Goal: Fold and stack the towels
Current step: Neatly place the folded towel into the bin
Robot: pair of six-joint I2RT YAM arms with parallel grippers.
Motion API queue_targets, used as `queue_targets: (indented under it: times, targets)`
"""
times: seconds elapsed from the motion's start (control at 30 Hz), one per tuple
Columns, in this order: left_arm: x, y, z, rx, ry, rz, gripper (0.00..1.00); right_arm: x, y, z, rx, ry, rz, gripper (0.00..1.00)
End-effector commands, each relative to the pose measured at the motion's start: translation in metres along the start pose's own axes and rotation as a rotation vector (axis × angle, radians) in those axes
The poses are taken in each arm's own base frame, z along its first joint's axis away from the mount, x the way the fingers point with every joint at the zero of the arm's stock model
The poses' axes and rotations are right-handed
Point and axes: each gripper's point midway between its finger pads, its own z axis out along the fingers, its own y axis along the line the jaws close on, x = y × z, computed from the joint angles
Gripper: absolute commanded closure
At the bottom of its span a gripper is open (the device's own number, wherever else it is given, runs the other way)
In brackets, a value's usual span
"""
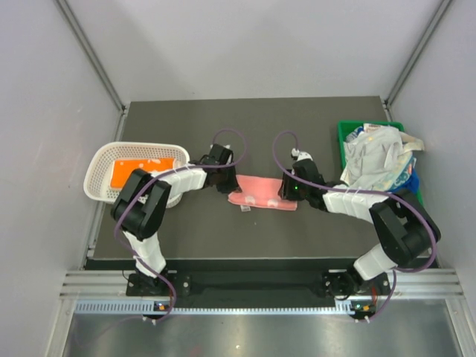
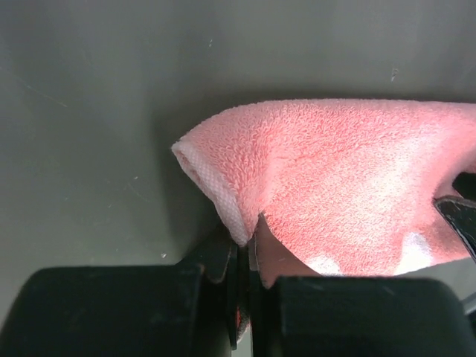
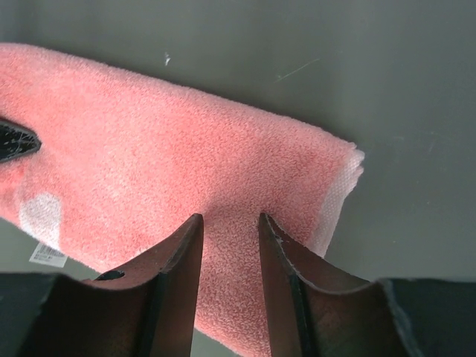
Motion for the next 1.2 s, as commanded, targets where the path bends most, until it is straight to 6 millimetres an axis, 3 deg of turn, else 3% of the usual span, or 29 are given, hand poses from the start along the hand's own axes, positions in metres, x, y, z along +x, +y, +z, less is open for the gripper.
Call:
queue_targets:
  times: [0.0, 0.03, 0.1, 0.23, 0.5, 0.73, 0.9, 0.93, 1.0, 1.03, 1.1, 1.13, 1.17]
  targets:
    - [0.030, 0.050, -0.003, -0.249, 0.110, 0.068, 1.00, -0.029, 0.030, -0.017, -0.105, -0.060, -0.005, 0.64]
    - [0.014, 0.050, -0.008, -0.300, 0.057, 0.092, 1.00, -0.034, 0.033, -0.021, -0.112, -0.070, -0.006, 0.64]
    - [0.004, 0.048, -0.018, -0.351, 0.023, 0.148, 1.00, -0.049, 0.040, -0.032, -0.134, -0.111, -0.016, 0.63]
    - [-0.023, 0.043, -0.054, -0.458, -0.051, 0.214, 1.00, -0.060, 0.042, -0.043, -0.140, -0.143, -0.034, 0.63]
    - [-0.060, 0.063, -0.125, -0.719, -0.199, 0.275, 1.00, -0.053, 0.044, -0.043, -0.175, -0.129, -0.039, 0.63]
    - [-0.080, 0.071, -0.170, -0.851, -0.305, 0.286, 1.00, -0.046, 0.047, -0.040, -0.197, -0.112, -0.033, 0.64]
    - [-0.098, 0.099, -0.196, -0.992, -0.411, 0.262, 1.00, -0.040, 0.051, -0.036, -0.218, -0.091, -0.025, 0.65]
    - [-0.103, 0.113, -0.203, -1.022, -0.421, 0.247, 1.00, -0.038, 0.052, -0.036, -0.223, -0.084, -0.026, 0.65]
    - [-0.103, 0.133, -0.204, -1.020, -0.432, 0.220, 1.00, -0.036, 0.054, -0.036, -0.229, -0.079, -0.029, 0.65]
    - [-0.117, 0.144, -0.206, -1.008, -0.483, 0.185, 1.00, -0.035, 0.057, -0.036, -0.236, -0.079, -0.033, 0.65]
    - [-0.114, 0.159, -0.207, -0.979, -0.494, 0.171, 1.00, -0.034, 0.057, -0.035, -0.236, -0.079, -0.034, 0.65]
    - [-0.129, 0.162, -0.209, -0.957, -0.551, 0.180, 1.00, -0.033, 0.058, -0.035, -0.237, -0.076, -0.034, 0.65]
    - [-0.131, 0.165, -0.212, -0.954, -0.572, 0.192, 1.00, -0.031, 0.059, -0.034, -0.239, -0.075, -0.034, 0.65]
